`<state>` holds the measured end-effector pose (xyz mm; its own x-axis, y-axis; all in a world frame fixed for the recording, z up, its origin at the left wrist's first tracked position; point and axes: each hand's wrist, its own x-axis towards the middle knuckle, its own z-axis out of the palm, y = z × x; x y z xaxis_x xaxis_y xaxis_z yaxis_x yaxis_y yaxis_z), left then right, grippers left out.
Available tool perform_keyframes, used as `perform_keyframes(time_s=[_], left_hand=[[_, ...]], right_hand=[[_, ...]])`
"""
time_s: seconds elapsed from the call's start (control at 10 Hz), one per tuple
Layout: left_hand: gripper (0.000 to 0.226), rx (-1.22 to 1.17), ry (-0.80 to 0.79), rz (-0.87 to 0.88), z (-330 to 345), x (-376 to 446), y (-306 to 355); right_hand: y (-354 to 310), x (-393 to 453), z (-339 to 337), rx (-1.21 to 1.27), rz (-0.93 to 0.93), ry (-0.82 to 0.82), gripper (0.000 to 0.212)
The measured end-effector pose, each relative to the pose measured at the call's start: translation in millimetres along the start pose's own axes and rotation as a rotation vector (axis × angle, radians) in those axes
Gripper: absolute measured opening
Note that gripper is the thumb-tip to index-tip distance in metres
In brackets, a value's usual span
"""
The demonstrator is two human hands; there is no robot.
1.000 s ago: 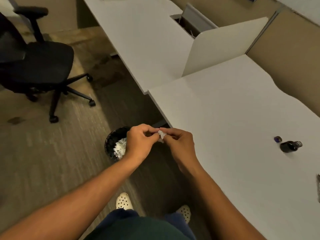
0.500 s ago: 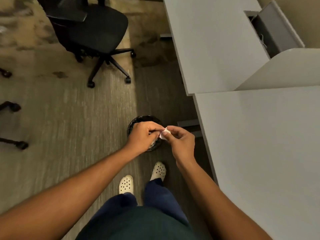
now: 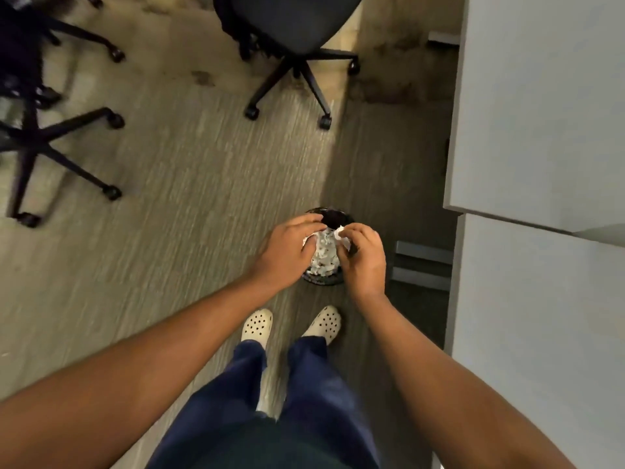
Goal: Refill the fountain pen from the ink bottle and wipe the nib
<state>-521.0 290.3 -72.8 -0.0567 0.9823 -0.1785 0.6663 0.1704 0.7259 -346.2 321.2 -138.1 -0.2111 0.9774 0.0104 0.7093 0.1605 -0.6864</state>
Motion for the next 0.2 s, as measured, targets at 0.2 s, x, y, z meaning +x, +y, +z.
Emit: perform_keyframes(time_s=[0.2], left_hand=[[0.040, -0.011, 0.011, -0.022, 11.1, 10.6, -12.7]], right_hand=[[25.2, 19.3, 13.7, -0.095, 0.065, -0.048, 0.030]])
